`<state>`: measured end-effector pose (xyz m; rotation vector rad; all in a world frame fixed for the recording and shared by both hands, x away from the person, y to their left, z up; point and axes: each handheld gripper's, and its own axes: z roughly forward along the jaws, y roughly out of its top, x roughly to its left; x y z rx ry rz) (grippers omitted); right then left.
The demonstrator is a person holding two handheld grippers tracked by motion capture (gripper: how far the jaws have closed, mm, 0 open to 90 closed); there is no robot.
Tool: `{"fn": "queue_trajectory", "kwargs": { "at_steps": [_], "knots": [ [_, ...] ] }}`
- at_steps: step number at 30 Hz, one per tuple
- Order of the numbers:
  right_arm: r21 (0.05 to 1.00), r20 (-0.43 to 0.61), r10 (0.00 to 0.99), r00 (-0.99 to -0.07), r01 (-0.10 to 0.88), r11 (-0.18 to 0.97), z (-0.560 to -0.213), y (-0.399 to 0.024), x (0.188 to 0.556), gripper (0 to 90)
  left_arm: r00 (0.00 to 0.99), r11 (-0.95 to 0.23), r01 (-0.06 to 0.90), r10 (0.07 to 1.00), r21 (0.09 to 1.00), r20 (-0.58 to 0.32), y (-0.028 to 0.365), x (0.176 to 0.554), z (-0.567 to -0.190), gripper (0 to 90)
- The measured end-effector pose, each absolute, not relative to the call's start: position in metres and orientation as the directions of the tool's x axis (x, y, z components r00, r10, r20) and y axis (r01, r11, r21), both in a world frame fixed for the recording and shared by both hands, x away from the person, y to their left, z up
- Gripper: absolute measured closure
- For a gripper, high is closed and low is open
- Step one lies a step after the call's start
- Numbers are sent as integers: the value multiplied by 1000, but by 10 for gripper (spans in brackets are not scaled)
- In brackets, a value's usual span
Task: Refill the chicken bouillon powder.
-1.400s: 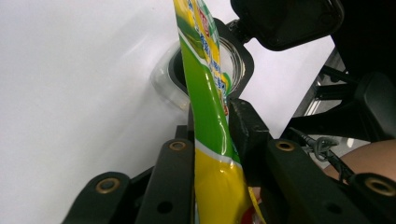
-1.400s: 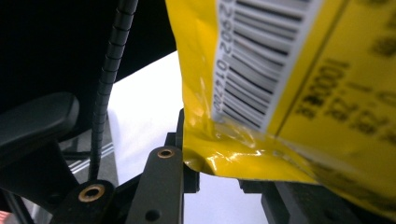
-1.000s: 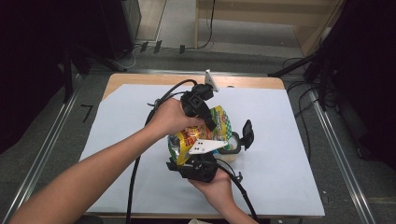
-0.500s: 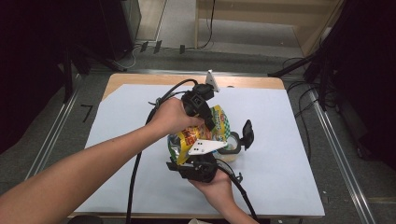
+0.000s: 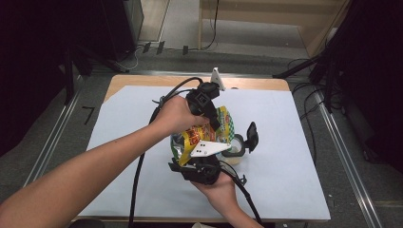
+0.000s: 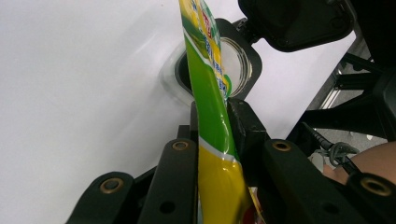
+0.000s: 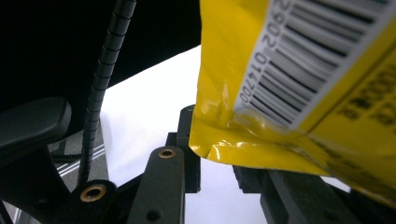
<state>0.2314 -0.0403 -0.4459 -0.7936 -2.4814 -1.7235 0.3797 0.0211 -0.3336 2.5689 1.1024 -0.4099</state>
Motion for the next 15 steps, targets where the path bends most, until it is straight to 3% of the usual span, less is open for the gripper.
{"fn": "queue_trajectory", "kwargs": {
  "at_steps": [15],
  "knots": [
    [872, 295, 394, -870, 414, 261, -446, -40, 232, 767, 668, -655, 732, 634, 190, -389, 21, 379, -332, 813]
  ]
}}
